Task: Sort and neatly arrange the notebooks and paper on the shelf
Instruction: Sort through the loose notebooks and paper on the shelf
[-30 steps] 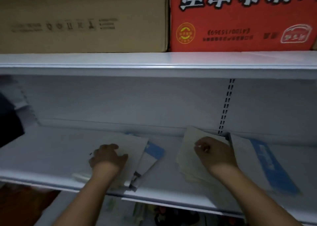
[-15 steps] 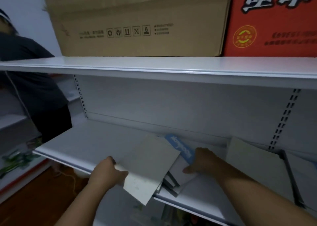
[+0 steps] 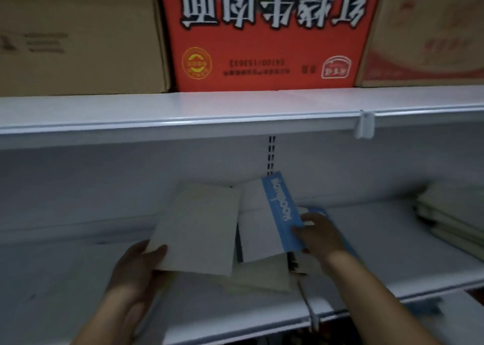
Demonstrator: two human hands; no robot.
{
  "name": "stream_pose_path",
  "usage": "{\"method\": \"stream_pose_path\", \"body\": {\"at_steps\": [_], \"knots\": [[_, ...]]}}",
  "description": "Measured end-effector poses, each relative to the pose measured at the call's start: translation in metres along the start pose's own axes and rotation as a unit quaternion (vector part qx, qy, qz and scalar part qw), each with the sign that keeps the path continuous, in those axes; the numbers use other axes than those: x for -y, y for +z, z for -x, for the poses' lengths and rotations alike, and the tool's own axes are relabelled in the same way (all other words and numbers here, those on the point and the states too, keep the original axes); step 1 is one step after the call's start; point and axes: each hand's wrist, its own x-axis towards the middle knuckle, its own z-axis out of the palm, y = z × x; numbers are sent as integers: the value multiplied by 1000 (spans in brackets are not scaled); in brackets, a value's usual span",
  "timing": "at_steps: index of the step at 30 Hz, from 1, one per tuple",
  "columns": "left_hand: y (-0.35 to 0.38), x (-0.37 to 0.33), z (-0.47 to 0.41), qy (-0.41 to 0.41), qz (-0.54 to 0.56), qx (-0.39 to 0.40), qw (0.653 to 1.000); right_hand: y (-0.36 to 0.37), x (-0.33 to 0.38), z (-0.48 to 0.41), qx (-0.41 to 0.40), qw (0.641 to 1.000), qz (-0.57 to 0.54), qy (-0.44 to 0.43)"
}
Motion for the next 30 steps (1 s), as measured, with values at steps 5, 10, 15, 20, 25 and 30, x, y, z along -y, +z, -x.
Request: {"method": "stream_pose_path", "body": {"at_steps": [5, 10, 15, 20, 25, 30], "knots": [[65, 48, -13, 22, -203, -62, 977, -77, -48, -10, -70, 972, 223, 29], [74, 50, -14, 40, -242, -95, 965, -81, -59, -12, -7, 921, 380, 86], [-10, 16, -10, 77, -359, -170, 915, -17, 6, 12, -9, 969, 221, -106], [-145, 9, 10, 2, -532, -285, 797, 104, 52, 59, 158, 927, 209, -269], [-169, 0, 44, -2, -562, -259, 786, 213, 50, 70, 327, 842, 334, -268], [-191, -24, 64, -55, -435, -230, 869, 245, 45, 54, 293, 785, 493, -234]]}}
